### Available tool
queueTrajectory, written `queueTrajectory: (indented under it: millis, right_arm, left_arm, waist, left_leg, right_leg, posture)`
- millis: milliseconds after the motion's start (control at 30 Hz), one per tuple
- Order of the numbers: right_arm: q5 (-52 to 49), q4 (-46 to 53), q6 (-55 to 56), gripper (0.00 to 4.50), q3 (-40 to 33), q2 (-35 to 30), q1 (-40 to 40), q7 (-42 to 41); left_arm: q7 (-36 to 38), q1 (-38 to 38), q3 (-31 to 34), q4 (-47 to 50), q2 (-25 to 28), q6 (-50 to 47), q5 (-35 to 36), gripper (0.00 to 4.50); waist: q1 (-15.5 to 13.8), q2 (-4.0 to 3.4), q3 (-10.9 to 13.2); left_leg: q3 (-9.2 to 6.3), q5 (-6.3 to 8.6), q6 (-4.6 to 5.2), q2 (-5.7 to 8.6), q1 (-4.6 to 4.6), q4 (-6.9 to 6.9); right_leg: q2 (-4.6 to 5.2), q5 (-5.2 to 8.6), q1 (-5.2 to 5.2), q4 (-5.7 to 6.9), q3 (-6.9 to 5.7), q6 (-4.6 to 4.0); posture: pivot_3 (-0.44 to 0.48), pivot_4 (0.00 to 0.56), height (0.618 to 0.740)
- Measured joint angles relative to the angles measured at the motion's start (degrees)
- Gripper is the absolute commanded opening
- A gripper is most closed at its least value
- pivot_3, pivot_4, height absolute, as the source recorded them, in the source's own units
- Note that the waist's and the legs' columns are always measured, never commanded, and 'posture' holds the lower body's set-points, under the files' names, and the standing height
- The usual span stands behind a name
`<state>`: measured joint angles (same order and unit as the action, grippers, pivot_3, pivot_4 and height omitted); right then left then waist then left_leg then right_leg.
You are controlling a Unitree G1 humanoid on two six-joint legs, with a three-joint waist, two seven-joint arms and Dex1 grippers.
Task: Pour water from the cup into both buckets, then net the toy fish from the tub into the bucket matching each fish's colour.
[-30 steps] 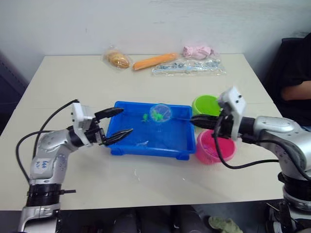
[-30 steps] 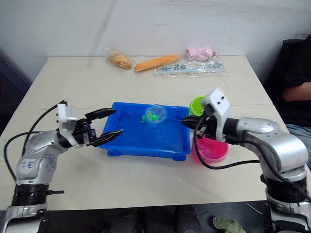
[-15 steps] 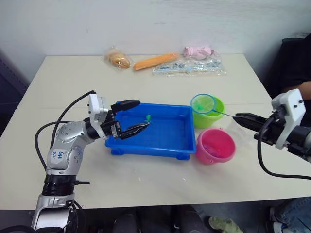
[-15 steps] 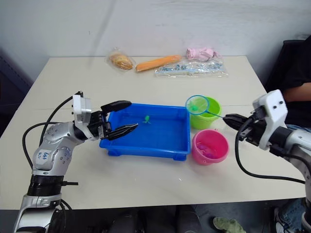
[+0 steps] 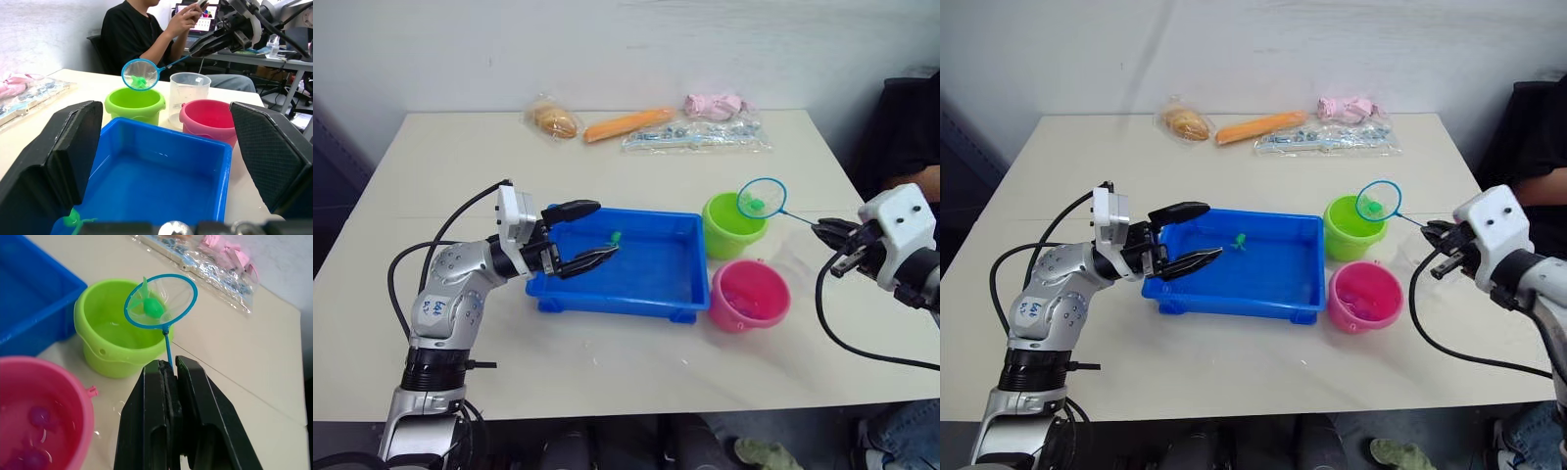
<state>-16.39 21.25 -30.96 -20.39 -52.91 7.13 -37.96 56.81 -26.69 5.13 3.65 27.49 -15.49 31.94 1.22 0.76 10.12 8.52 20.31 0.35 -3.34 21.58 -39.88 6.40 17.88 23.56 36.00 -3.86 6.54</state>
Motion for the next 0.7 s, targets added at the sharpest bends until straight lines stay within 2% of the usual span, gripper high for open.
queueTrajectory:
  millis: [133,433,700]
  right_arm:
    - [8.94,-3.29,13.22,0.0,3.95,-1.15,-2.09,0.61]
    - [25.84,-11.53,37.39,0.0,6.66,-2.96,-2.1,6.72]
    - [34.38,-16.64,47.16,0.0,6.92,-3.36,-2.92,10.22]
  left_arm:
    - [-0.54,0.01,0.0,-0.01,-0.09,-0.05,-0.12,4.47]
    - [-0.87,0.04,-0.12,-0.11,-0.7,0.54,-0.71,4.47]
    - [-0.86,0.04,-0.21,-0.17,-0.85,1.27,-0.96,4.47]
  waist:
    - [-0.17,0.0,0.0]
    - [-0.23,-0.01,0.0]
    - [-0.34,-0.01,0.0]
  left_leg:
    - [0.07,0.0,0.0,0.01,-0.01,-0.02]
    - [0.11,-0.03,-0.04,-0.01,-0.02,-0.03]
    - [0.12,-0.05,-0.07,-0.06,-0.04,-0.05]
  right_leg:
    - [0.0,-0.02,-0.02,-0.01,0.01,0.03]
    - [-0.01,-0.02,-0.03,-0.01,0.01,0.03]
    - [-0.05,-0.01,-0.05,0.0,0.01,0.03]
  posture:
    - [0.0,0.15,0.74]
    - [0.0,0.15,0.74]
    - [0.0,0.15,0.74]
